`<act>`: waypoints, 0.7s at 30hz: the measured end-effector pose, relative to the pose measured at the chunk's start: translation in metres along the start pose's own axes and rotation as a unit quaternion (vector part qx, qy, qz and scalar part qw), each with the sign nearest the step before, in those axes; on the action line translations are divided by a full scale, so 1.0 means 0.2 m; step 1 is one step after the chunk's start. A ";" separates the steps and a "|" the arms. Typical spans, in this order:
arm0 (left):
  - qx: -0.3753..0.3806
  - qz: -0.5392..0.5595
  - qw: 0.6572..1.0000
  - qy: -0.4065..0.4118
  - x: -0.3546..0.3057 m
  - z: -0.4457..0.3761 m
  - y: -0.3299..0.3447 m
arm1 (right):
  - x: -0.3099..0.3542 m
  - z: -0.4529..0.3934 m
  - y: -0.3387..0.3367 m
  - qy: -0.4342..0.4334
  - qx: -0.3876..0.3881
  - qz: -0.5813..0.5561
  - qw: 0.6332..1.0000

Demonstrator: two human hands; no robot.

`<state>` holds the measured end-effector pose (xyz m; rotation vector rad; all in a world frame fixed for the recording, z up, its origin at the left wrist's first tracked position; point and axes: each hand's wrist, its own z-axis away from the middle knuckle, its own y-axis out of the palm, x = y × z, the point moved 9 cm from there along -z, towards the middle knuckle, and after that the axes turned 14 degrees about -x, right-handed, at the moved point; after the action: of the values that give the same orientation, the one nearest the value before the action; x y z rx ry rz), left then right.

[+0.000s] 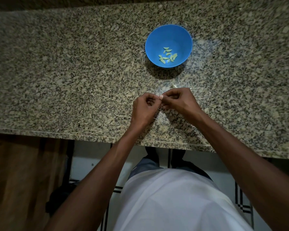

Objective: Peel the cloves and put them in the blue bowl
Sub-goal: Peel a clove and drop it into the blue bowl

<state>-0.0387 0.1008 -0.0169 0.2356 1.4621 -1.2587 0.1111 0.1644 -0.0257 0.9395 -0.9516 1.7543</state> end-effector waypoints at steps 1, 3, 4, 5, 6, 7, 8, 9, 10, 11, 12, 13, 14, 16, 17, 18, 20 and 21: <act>-0.005 -0.015 1.000 0.014 -0.02 0.00 0.00 | -0.01 0.00 0.00 0.014 0.001 -0.012 1.000; -0.014 -0.034 0.999 0.035 -0.04 0.00 0.00 | -0.03 0.00 0.00 0.037 0.001 -0.029 0.999; -0.018 -0.036 0.998 0.043 -0.04 0.00 0.00 | -0.05 0.00 0.01 0.046 -0.001 -0.036 0.998; -0.020 -0.036 0.998 0.050 -0.05 0.00 0.01 | -0.06 0.01 0.01 0.058 -0.002 -0.044 0.997; -0.022 -0.036 0.998 0.055 -0.06 0.01 0.01 | -0.08 0.01 0.01 0.072 -0.003 -0.055 0.996; -0.022 -0.040 0.997 0.056 -0.06 0.01 0.02 | -0.09 0.02 0.01 0.089 -0.006 -0.070 0.994; -0.020 -0.042 0.997 0.053 -0.06 0.02 0.03 | -0.11 0.02 0.01 0.107 -0.008 -0.087 0.990; -0.016 -0.035 0.999 0.039 -0.05 0.02 0.03 | -0.12 0.03 0.01 0.121 -0.008 -0.104 0.987; -0.006 -0.012 1.000 0.012 -0.03 0.02 0.04 | -0.13 0.03 0.01 0.129 -0.007 -0.120 0.984; 0.010 0.029 0.999 -0.024 -0.01 0.02 0.05 | -0.13 0.04 0.01 0.133 -0.006 -0.133 0.982; 0.028 0.071 0.995 -0.057 0.01 0.03 0.06 | -0.12 0.04 0.00 0.132 -0.006 -0.142 0.981; 0.042 0.102 0.991 -0.078 0.02 0.03 0.07 | -0.12 0.05 -0.01 0.127 -0.008 -0.145 0.981; 0.048 0.117 0.988 -0.087 0.02 0.03 0.07 | -0.11 0.05 -0.02 0.120 -0.010 -0.142 0.982; 0.049 0.137 0.985 -0.098 0.03 0.04 0.06 | -0.10 0.04 -0.04 0.102 -0.018 -0.128 0.986; 0.044 0.141 0.984 -0.099 0.02 0.04 0.06 | -0.08 0.04 -0.04 0.089 -0.023 -0.119 0.989; 0.038 0.142 0.984 -0.098 0.02 0.04 0.06 | -0.07 0.04 -0.05 0.075 -0.029 -0.110 0.991; 0.032 0.144 0.984 -0.098 0.01 0.03 0.06 | -0.05 0.03 -0.05 0.052 -0.042 -0.098 0.993; 0.031 0.145 0.984 -0.102 0.01 0.03 0.06 | -0.05 0.03 -0.05 0.046 -0.048 -0.096 0.993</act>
<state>-0.0275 0.0991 -0.0243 0.3393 1.1666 -1.0590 0.1246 0.1585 -0.0294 0.8519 -0.8493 1.5622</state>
